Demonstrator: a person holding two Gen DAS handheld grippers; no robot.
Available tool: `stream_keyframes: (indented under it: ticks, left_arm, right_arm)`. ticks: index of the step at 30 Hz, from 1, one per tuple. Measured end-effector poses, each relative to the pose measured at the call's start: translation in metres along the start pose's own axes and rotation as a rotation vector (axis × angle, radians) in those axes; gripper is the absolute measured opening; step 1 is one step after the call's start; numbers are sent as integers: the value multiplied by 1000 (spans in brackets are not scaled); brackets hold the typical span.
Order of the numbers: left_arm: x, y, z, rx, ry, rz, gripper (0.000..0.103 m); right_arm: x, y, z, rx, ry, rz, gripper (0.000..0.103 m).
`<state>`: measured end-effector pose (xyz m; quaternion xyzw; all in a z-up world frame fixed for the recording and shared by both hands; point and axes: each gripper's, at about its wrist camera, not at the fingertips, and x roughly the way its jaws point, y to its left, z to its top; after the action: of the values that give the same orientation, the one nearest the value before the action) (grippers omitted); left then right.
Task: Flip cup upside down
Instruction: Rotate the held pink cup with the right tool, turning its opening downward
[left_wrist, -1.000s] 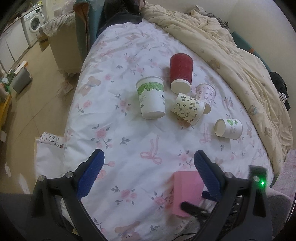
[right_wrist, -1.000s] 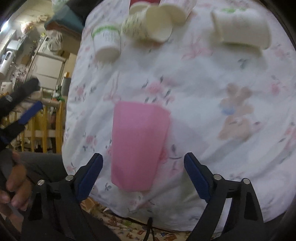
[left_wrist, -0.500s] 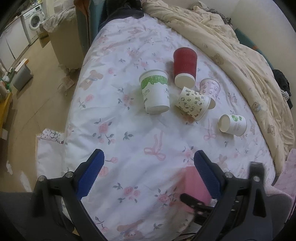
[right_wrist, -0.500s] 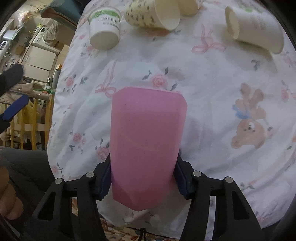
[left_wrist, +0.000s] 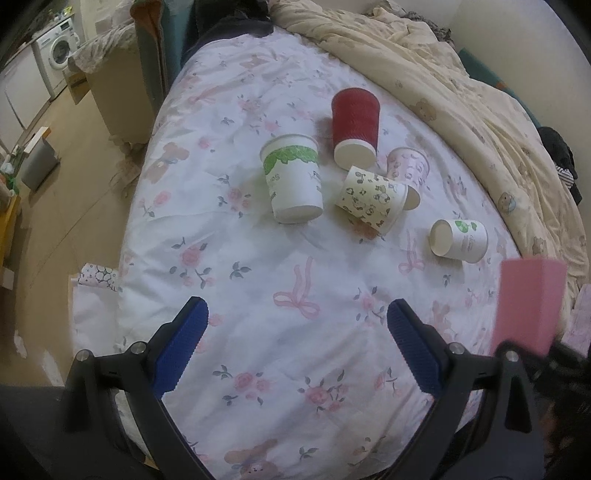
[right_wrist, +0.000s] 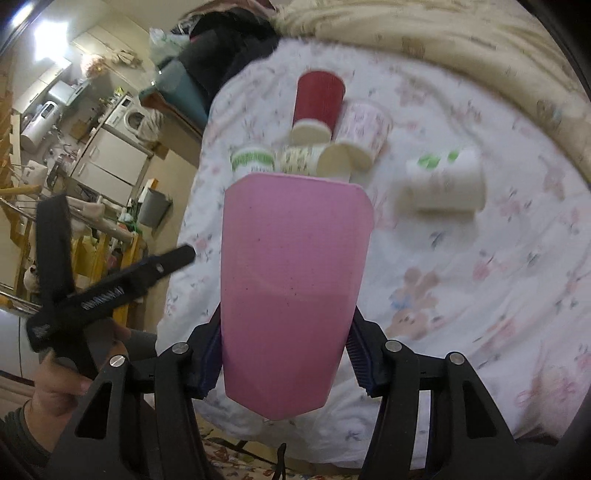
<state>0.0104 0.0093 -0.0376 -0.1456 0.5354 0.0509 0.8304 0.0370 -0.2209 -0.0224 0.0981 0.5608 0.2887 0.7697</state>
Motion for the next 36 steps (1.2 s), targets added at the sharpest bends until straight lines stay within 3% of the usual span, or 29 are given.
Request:
stream_keyframes:
  ticks: [4,7,11,20,27,30,36]
  left_arm:
    - [-2,-6,-2,19,-7,-25,96]
    - [-7,-13,-2,44,-33,-54,96]
    - [-8,-27,-2,87,-32,-130,96]
    - [-16,-42,-4,127,-41,-204,96]
    - [-26,-55,-8,151,-28,-366,96]
    - [-24,-59,-10,172,-22,-334,96]
    - [-18,-47,-9,122,-5,-314,96]
  right_arm:
    - [4,-19,-4,20,-37,14,60]
    - [15,-21,-3,70,-7,41,60]
    - [9,-16,-1,41,-12,56,60]
    - [24,-13,-6,10,47,34,60]
    - [38,9,-14,-87,118,58,60]
    - [40,21,-19,-138,129,79,60]
    - [40,31,-24,-188,115,79,59]
